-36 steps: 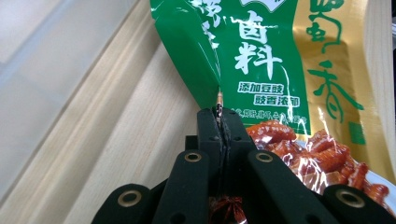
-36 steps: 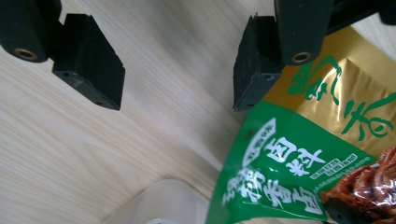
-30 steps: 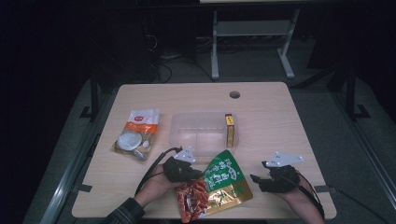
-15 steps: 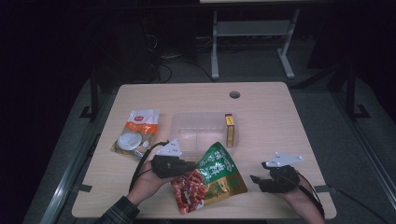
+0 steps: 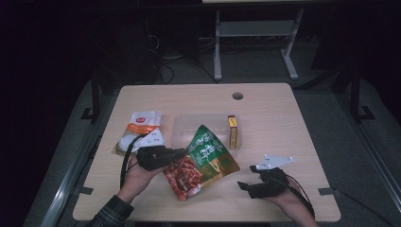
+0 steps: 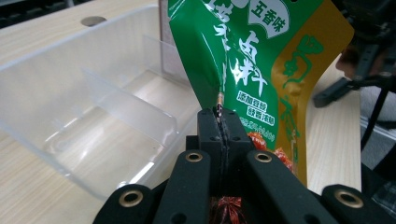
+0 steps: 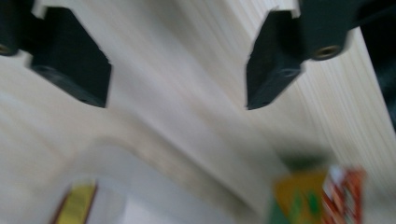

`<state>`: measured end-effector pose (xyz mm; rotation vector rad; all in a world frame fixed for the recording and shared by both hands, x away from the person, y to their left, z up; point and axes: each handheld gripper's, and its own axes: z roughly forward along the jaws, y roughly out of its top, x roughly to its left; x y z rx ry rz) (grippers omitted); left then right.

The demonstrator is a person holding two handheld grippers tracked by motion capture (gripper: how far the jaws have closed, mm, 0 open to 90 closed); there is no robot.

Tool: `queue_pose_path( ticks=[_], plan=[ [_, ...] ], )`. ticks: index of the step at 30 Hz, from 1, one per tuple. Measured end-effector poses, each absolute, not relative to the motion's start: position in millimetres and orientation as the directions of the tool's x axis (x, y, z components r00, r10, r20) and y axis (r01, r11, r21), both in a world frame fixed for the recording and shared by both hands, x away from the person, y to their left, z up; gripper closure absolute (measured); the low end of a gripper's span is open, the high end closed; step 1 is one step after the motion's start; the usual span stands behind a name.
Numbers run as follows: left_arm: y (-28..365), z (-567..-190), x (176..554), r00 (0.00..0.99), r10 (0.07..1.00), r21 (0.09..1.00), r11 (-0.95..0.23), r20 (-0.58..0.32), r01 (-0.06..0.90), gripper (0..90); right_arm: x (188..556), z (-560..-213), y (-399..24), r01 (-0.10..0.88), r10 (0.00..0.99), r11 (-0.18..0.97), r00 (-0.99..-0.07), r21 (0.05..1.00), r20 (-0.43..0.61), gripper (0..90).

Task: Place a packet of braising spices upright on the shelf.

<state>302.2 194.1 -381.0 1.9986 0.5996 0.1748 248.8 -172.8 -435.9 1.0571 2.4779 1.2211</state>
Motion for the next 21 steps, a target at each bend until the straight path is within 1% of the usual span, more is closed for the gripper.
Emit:
queue_pose_path(
  ticks=[2,5,9,12,16,19,21],
  plan=[
    [196,-380,302,0.862,0.491,0.869,-0.363,-0.128,0.336,89.8,251,-431,-165,0.500,0.637,0.369,-0.750,0.784,0.179,24.0],
    [198,-380,302,0.857,0.498,0.874,-0.348,-0.134,0.339,89.8,255,-429,-152,0.465,0.603,0.358,-0.778,0.810,0.180,25.2],
    [200,-382,303,0.850,0.509,0.877,-0.338,-0.137,0.343,89.8,262,-425,-138,0.460,0.568,0.292,-0.789,0.839,0.236,25.1],
    [201,-381,303,0.846,0.512,0.880,-0.321,-0.149,0.350,89.9,266,-423,-129,0.450,0.552,0.258,-0.795,0.855,0.251,25.6],
    [203,-380,303,0.843,0.514,0.884,-0.307,-0.157,0.352,89.9,273,-425,-120,0.451,0.534,0.201,-0.795,0.869,0.289,32.5],
    [205,-380,302,0.840,0.518,0.890,-0.292,-0.161,0.351,89.9,277,-427,-113,0.450,0.527,0.195,-0.797,0.871,0.294,37.4],
    [205,-379,302,0.838,0.518,0.893,-0.279,-0.169,0.352,89.8,280,-429,-108,0.451,0.516,0.174,-0.799,0.876,0.309,44.7]
  ],
)
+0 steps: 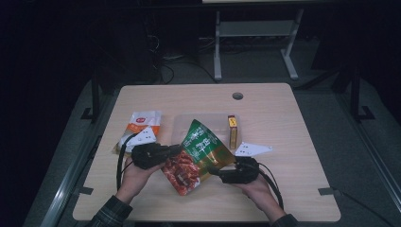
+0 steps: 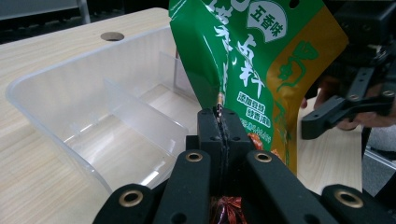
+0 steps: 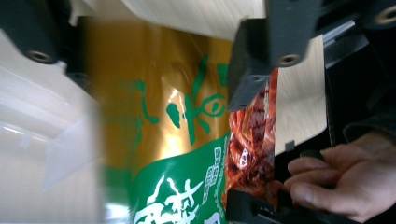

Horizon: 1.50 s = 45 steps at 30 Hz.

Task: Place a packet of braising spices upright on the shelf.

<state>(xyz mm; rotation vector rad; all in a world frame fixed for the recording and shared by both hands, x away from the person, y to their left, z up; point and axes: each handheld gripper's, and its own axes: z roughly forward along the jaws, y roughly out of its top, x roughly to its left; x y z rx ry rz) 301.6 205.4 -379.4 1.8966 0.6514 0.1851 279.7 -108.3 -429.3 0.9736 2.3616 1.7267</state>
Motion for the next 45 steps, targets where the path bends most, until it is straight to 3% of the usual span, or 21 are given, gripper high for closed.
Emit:
queue_pose_path(
  ticks=[5,6,7,8,9,21,34,45],
  plan=[
    [207,-380,301,0.838,0.518,0.893,-0.277,-0.172,0.355,89.7,285,-429,-102,0.457,0.477,0.132,-0.807,0.879,0.348,71.1],
    [207,-380,301,0.838,0.518,0.893,-0.277,-0.172,0.355,89.8,285,-429,-102,0.457,0.477,0.132,-0.807,0.879,0.348,71.1],
    [207,-382,301,0.838,0.515,0.893,-0.273,-0.180,0.359,89.8,286,-429,-102,0.458,0.468,0.127,-0.810,0.880,0.354,75.0],
    [208,-382,301,0.840,0.511,0.893,-0.273,-0.182,0.359,89.6,287,-428,-104,0.478,0.444,0.116,-0.809,0.870,0.386,84.8],
    [208,-383,300,0.841,0.508,0.891,-0.273,-0.187,0.364,89.5,288,-427,-104,0.474,0.434,0.120,-0.815,0.872,0.383,86.2],
    [210,-388,295,0.854,0.490,0.877,-0.318,-0.174,0.361,83.6,296,-405,-107,0.451,0.397,0.245,-0.854,0.858,0.336,89.2],
    [226,-397,290,0.849,0.517,0.836,-0.414,-0.109,0.360,40.8,294,-390,-107,0.396,0.342,0.340,-0.897,0.853,0.280,89.4],
    [245,-421,271,0.840,0.537,0.806,-0.462,-0.078,0.370,29.7,298,-368,-115,0.375,0.376,0.325,-0.894,0.868,0.245,89.5]
  ],
)
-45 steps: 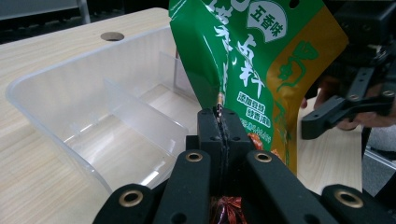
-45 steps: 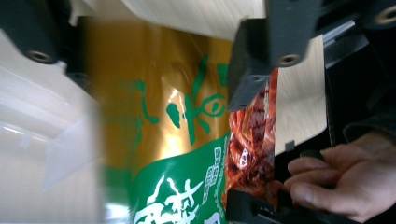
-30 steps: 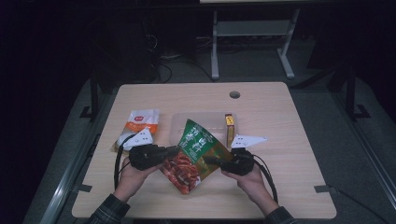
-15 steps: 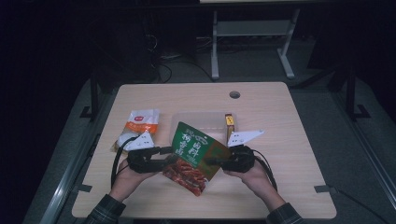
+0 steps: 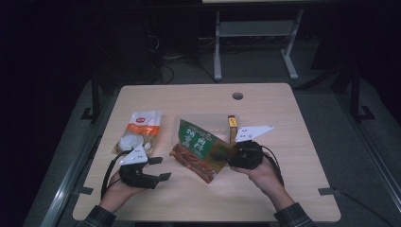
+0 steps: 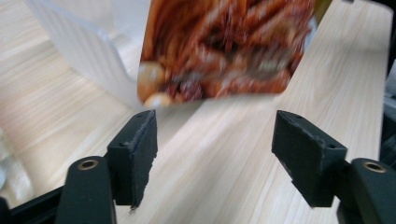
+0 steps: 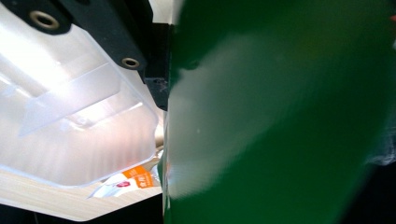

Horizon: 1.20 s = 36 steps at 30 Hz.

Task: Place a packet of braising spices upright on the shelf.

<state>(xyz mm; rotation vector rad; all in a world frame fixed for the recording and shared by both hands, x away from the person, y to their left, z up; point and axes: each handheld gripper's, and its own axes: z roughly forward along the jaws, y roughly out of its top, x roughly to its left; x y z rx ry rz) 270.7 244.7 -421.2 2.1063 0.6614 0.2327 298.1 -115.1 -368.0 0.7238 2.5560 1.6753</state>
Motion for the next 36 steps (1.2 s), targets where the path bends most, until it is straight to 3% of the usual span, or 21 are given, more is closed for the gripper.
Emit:
queue_pose_path(
  ticks=[8,21,36],
  plan=[
    [247,-434,265,0.842,0.535,0.760,-0.522,-0.059,0.386,22.3,304,-347,-118,0.363,0.411,0.307,-0.884,0.880,0.222,89.5],
    [244,-440,267,0.852,0.522,0.736,-0.559,-0.045,0.381,22.1,332,-313,-136,0.351,0.531,0.228,-0.826,0.908,0.186,89.5],
    [240,-443,265,0.862,0.505,0.734,-0.569,-0.042,0.370,22.1,345,-322,-146,0.397,0.666,0.194,-0.724,0.897,0.176,89.5]
  ],
)
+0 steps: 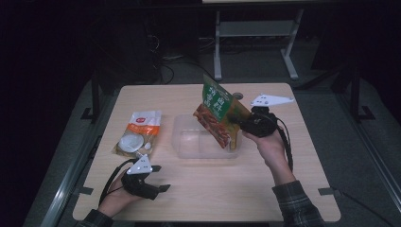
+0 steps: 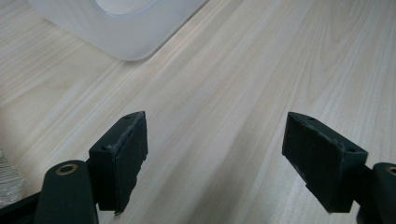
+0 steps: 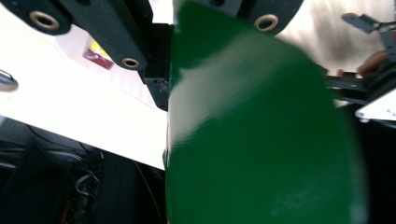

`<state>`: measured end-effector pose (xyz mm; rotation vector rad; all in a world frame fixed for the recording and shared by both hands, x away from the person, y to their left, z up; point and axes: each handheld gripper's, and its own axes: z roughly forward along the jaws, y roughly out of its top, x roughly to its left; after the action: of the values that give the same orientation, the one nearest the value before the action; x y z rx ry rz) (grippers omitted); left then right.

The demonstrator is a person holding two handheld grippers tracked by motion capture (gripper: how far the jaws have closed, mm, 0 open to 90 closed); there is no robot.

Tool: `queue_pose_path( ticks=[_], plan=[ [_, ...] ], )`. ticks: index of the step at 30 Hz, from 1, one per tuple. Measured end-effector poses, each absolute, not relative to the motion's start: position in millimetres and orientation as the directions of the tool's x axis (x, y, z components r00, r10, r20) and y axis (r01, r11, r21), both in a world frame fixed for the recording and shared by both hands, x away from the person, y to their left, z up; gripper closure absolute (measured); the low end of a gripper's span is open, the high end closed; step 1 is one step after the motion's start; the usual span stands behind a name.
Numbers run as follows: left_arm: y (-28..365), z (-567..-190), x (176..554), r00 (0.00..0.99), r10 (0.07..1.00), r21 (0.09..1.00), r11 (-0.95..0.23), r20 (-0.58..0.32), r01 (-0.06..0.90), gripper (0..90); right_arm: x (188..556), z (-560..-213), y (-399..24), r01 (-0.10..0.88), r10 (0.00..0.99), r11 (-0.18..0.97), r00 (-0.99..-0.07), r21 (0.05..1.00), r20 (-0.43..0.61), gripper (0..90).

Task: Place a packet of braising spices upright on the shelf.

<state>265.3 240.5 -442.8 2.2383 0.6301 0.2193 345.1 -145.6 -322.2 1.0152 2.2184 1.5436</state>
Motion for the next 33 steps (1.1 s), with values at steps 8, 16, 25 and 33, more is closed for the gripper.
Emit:
queue_pose_path(
  ticks=[8,16,25,33],
  plan=[
    [240,-444,265,0.866,0.498,0.726,-0.581,-0.040,0.367,22.1,348,-329,-144,0.421,0.702,0.197,-0.691,0.885,0.172,89.4],
    [239,-444,265,0.868,0.494,0.719,-0.589,-0.040,0.368,22.1,348,-331,-144,0.436,0.734,0.194,-0.659,0.879,0.165,89.4],
    [238,-445,266,0.873,0.487,0.702,-0.614,-0.022,0.360,21.4,350,-340,-139,0.455,0.732,0.216,-0.661,0.864,0.165,89.3],
    [237,-441,267,0.859,0.508,0.698,-0.595,-0.059,0.400,18.2,353,-347,-134,0.469,0.729,0.225,-0.663,0.854,0.172,89.2]
  ],
)
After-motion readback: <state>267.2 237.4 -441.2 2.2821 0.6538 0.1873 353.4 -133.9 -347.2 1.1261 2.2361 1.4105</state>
